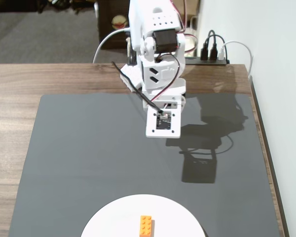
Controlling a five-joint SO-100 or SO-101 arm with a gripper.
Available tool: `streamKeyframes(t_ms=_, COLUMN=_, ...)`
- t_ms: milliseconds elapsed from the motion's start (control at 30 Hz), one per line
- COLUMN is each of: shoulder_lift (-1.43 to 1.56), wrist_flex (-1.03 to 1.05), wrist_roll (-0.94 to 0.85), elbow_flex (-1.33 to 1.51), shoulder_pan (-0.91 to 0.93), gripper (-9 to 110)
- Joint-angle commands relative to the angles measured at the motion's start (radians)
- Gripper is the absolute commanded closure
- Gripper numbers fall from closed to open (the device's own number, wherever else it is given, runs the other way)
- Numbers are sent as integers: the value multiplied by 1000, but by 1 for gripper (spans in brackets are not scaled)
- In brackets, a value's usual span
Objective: Grasp a lego block and put it on the plate.
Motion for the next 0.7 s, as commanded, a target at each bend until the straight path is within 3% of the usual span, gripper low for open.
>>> streamKeyframes(t_ms=0, shoulder_lift=43, wrist_flex=6, wrist_roll=14, elbow_flex=15, shoulder_pan=3, gripper=101)
streamKeyframes(t_ms=667, shoulder_lift=354, wrist_flex=44, wrist_roll=71, elbow_flex=256, shoulder_pan=-44, gripper=101)
